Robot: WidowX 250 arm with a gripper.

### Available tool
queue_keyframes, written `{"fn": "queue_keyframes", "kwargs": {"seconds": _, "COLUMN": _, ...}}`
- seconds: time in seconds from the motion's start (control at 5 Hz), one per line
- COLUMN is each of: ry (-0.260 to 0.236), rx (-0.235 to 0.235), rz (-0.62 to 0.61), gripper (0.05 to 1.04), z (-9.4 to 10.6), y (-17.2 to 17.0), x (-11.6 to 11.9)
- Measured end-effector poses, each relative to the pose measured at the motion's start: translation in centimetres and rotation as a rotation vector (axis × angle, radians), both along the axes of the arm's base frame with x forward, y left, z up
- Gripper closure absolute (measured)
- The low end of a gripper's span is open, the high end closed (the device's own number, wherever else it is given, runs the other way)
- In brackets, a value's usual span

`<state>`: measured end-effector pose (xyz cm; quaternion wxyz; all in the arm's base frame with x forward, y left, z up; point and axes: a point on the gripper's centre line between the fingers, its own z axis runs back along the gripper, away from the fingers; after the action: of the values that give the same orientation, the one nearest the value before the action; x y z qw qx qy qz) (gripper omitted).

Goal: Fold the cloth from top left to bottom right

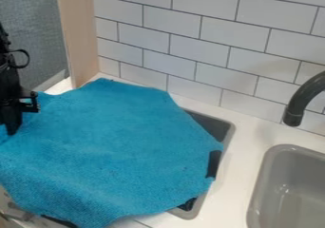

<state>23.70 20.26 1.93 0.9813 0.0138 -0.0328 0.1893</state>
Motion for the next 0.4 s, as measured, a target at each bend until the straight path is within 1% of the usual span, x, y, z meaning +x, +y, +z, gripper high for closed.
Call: {"fn": "queue_keyframes", "kwargs": {"seconds": 0.4, "ry": -0.046, "rx": -0.075, "rz": -0.06, "gripper": 1.03, "z": 1.9, "y": -3.1, "x": 1.4}}
